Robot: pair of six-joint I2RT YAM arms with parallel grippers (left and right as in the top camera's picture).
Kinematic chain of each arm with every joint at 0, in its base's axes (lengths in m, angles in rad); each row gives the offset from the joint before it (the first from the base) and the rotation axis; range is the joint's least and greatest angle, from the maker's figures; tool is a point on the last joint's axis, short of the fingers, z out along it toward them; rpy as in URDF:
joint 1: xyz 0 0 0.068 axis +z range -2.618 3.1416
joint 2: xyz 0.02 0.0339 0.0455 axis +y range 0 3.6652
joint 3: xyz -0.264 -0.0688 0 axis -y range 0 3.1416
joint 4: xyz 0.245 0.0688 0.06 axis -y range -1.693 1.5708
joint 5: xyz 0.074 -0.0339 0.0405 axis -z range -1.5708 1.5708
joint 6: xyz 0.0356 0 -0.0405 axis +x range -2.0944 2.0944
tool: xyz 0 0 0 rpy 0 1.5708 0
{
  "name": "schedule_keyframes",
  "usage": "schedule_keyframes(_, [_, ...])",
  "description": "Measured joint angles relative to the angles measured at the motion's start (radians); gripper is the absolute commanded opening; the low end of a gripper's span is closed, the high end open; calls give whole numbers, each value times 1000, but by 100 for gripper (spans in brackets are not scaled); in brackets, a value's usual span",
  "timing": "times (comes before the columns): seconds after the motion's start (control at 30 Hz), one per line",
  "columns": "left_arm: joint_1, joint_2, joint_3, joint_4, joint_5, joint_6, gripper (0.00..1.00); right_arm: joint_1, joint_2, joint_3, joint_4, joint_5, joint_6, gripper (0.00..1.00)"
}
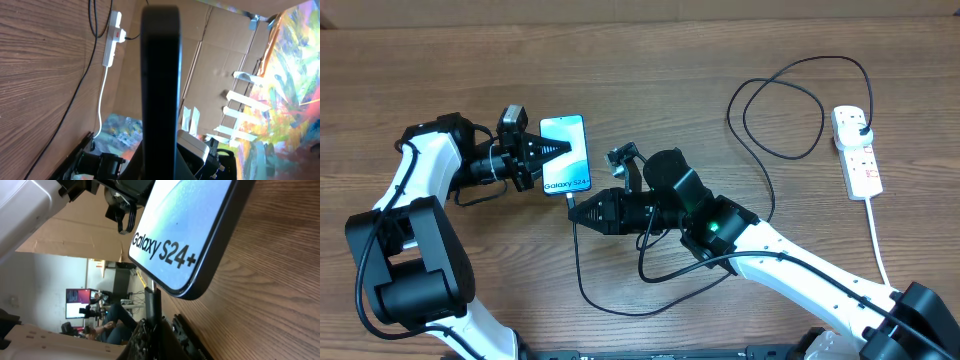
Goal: Plug charger to phone and switch on socket
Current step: 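Align and push the USB-C plug into the phone's port with right gripper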
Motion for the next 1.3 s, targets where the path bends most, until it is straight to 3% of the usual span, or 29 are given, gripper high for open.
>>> schedule_keyframes(1.3, [-8,0,0,6,0,12,4,-10,0,0,-1,-3,23,4])
